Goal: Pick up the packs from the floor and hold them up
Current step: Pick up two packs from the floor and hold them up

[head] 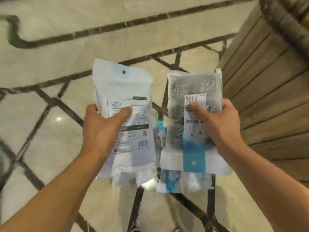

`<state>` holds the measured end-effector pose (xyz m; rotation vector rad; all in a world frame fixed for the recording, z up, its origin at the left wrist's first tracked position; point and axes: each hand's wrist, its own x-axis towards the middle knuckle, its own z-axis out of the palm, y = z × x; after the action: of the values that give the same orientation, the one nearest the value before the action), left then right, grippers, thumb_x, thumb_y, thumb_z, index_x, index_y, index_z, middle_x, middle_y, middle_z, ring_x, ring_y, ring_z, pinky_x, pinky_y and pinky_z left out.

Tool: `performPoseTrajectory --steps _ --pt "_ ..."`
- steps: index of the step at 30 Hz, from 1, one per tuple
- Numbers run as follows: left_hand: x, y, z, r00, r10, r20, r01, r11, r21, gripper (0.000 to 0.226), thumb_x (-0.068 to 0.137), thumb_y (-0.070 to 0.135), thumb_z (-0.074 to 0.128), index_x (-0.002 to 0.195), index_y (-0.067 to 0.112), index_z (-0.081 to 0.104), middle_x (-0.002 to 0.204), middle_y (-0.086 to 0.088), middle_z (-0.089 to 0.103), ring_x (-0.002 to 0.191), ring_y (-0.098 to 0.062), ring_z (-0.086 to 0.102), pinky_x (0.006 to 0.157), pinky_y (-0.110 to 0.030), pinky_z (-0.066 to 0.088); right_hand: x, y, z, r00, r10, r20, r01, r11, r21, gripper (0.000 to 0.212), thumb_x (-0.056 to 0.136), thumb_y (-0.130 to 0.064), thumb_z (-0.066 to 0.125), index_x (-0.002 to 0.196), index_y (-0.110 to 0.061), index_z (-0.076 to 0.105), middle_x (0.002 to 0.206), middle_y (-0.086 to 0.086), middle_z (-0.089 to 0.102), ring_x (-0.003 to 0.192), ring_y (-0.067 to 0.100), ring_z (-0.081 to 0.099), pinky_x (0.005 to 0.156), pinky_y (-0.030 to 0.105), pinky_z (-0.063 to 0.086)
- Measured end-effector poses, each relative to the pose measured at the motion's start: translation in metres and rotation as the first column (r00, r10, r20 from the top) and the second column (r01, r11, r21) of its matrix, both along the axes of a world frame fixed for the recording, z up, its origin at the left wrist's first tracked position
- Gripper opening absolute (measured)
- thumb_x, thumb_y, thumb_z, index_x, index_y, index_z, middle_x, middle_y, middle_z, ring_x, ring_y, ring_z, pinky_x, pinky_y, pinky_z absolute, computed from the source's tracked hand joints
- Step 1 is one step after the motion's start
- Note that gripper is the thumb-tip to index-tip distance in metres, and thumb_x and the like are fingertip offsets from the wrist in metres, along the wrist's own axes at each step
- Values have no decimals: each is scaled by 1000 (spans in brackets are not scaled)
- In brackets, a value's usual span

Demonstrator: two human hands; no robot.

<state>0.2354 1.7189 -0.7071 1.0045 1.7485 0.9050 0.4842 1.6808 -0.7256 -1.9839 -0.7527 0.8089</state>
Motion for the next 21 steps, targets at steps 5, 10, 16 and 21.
performPoseTrajectory --steps 5,10,16,21 --pt "-23 11 207 990 37 137 -46 996 70 44 69 32 94 107 18 74 91 3 82 82 -19 80 83 -45 63 -14 24 212 995 43 86 -54 990 130 61 70 -62 85 113 -24 64 96 -11 72 96 18 70 85 40 57" --pt "-58 4 399 989 51 137 -80 973 215 47 70 30 93 110 19 71 95 1 82 84 -21 79 80 -45 63 -36 26 407 982 127 141 -165 941 297 56 73 -55 86 111 -19 65 92 -6 73 85 15 69 70 33 50" --pt "-116 -30 575 979 111 170 -174 888 425 40 73 27 92 109 23 73 87 7 81 76 -16 79 64 -33 62 -84 10 587 979 145 143 -196 859 473 48 74 -53 87 105 -25 64 95 -5 74 88 20 72 79 38 57" --pt "-160 -70 663 973 126 195 -213 822 529 37 75 26 89 108 22 74 85 7 81 72 -14 78 62 -28 56 -127 -9 670 966 150 212 -247 786 567 50 73 -51 88 109 -22 69 95 -8 75 85 12 71 73 31 53"
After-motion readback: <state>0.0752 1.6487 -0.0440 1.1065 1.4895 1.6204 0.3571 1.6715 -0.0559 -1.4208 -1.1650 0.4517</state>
